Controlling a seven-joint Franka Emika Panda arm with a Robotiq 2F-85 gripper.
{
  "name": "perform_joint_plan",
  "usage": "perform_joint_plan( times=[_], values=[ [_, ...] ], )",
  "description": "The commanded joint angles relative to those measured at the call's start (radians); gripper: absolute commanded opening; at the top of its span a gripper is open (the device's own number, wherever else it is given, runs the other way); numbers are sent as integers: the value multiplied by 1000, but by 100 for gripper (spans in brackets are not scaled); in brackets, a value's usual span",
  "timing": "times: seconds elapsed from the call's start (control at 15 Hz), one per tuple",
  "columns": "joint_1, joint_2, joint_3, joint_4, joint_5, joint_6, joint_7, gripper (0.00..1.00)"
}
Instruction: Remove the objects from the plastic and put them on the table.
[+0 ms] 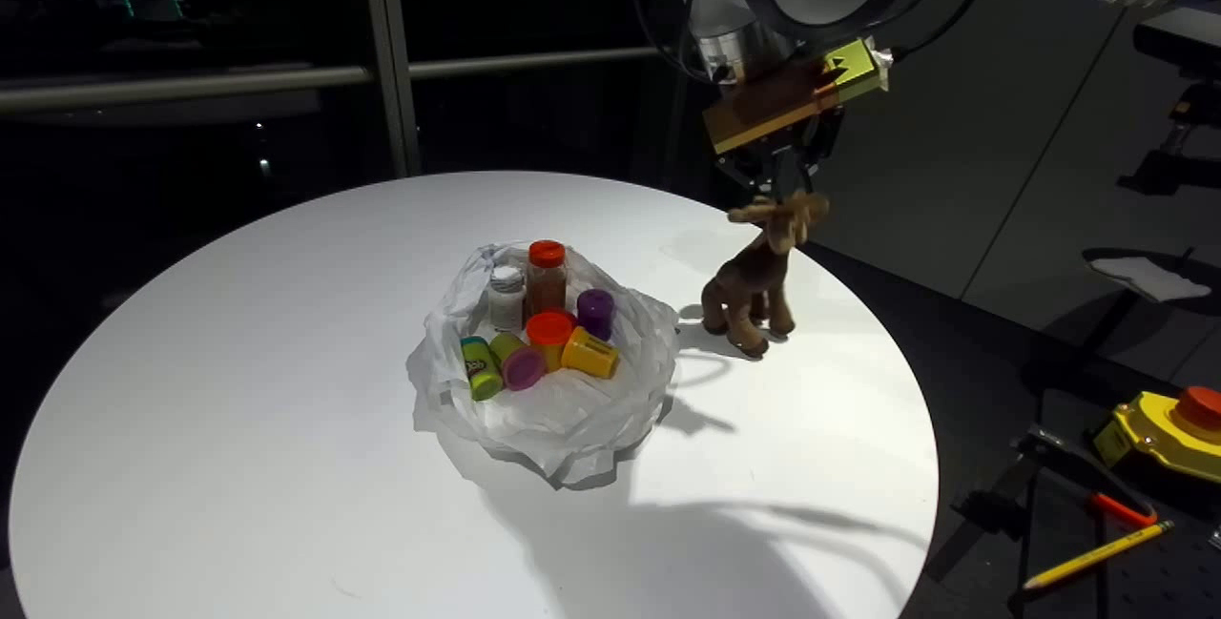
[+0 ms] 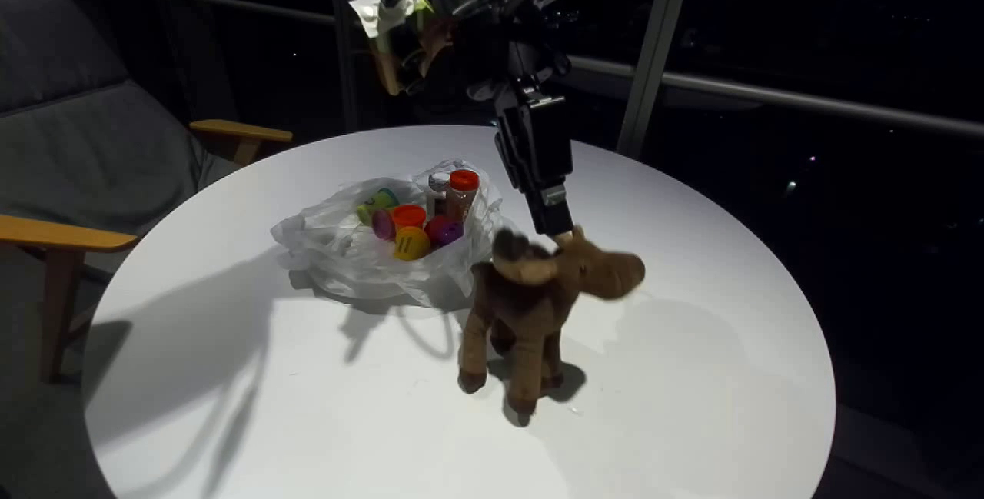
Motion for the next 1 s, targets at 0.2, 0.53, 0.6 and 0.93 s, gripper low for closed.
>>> perform_joint_plan(
  times=[0.2,0.53,0.6,0.93],
  values=[
    [32,-90,27,-4,5,77,-2,87],
    [73,-123,117,-32,111,236,-87,100],
    [83,-98,130,-19,129,274,-98,100],
    [105,1,180,-2,253,443,-275,100]
  ],
)
